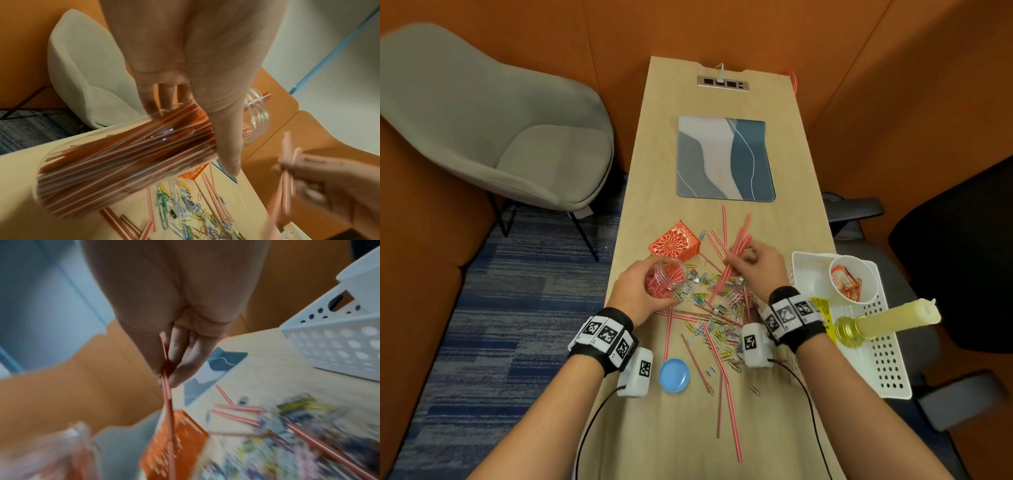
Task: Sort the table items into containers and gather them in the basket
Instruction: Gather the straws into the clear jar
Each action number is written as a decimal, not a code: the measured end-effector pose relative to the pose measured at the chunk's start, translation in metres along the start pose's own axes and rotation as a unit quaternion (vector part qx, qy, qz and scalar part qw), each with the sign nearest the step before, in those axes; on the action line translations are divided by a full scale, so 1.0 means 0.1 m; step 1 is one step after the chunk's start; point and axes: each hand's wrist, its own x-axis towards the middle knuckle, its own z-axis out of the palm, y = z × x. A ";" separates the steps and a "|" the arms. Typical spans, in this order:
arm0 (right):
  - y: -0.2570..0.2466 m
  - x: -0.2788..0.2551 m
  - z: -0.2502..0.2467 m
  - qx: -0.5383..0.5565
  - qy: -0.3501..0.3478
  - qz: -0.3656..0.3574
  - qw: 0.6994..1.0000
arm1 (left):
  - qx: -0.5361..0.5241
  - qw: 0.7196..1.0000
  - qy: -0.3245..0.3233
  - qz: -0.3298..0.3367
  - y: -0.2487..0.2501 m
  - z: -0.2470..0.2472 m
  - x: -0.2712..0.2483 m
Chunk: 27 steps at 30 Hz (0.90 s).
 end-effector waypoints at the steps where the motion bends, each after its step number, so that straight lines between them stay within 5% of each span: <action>1: -0.13 -0.06 -0.08 0.050 0.020 -0.017 0.998 | 0.004 1.000 -0.004 0.009 0.05 0.02 0.00; 5: -0.57 -0.30 -0.25 0.158 0.059 -0.106 0.980 | 0.006 0.999 -0.026 0.033 0.24 0.11 0.00; 9: -0.71 -0.49 -0.29 0.110 0.087 -0.177 0.974 | 0.002 0.998 -0.039 0.051 0.39 0.16 -0.05; 15: -0.51 -0.62 -0.03 0.011 0.006 -0.160 0.987 | -0.031 0.997 -0.031 0.067 0.58 0.11 -0.23; 21: -0.55 -0.66 0.04 0.088 0.067 -0.168 0.979 | -0.023 0.998 0.006 0.058 0.55 -0.08 -0.39; 27: -0.51 -0.70 0.48 -0.112 -0.075 -0.231 0.964 | 0.001 0.998 0.005 0.057 0.50 -0.11 -0.45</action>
